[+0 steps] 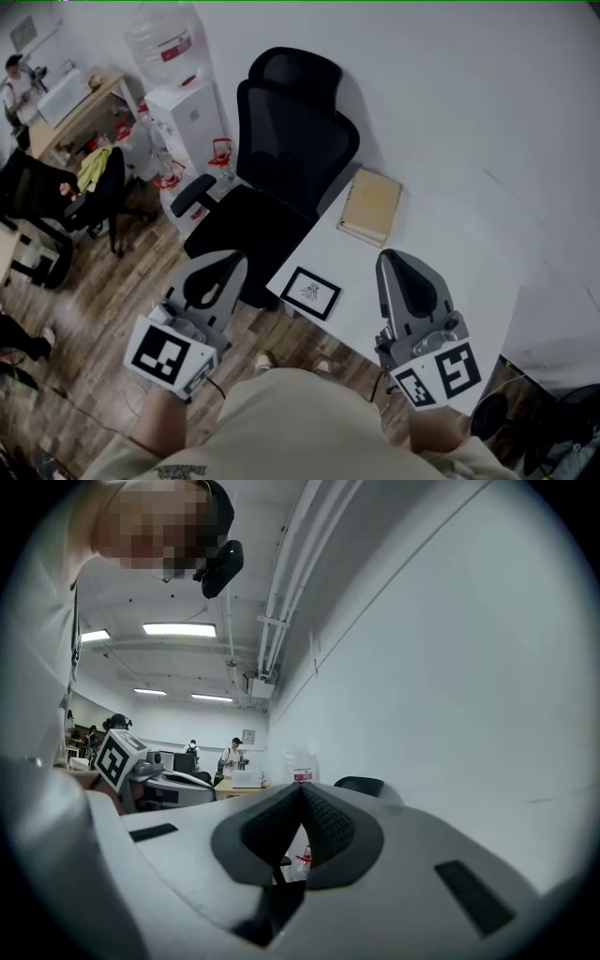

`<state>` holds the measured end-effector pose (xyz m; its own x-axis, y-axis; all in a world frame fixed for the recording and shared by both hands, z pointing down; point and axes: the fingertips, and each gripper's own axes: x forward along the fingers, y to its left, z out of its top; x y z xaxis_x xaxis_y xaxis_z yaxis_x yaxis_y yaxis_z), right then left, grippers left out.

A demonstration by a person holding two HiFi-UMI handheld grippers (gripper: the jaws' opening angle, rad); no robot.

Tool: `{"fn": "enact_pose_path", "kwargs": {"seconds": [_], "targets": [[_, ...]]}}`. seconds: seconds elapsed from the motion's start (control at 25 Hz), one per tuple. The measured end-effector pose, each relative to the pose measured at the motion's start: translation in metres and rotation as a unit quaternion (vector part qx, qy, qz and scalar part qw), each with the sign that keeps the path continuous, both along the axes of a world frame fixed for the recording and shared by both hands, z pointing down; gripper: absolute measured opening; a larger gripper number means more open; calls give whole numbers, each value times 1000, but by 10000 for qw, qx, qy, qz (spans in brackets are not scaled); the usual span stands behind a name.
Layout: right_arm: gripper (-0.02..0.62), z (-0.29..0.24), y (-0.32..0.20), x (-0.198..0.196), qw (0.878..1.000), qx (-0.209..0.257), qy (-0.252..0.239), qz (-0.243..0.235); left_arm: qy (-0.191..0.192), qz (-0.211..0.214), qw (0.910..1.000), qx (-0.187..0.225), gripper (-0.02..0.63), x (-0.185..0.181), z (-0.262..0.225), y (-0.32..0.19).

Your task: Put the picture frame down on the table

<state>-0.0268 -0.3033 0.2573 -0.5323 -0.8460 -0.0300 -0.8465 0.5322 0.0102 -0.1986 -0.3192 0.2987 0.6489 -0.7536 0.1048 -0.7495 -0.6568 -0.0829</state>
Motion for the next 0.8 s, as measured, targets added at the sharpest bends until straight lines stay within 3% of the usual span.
{"fn": "enact_pose_path", "kwargs": {"seconds": [0.52, 0.8], "targets": [[21, 23, 12, 25, 9991, -364, -101, 169, -112, 71, 9997, -200, 23, 9, 15, 4], [21, 25, 9, 25, 9991, -199, 239, 297, 317, -102, 9991, -277, 23, 8, 9, 2]]}}
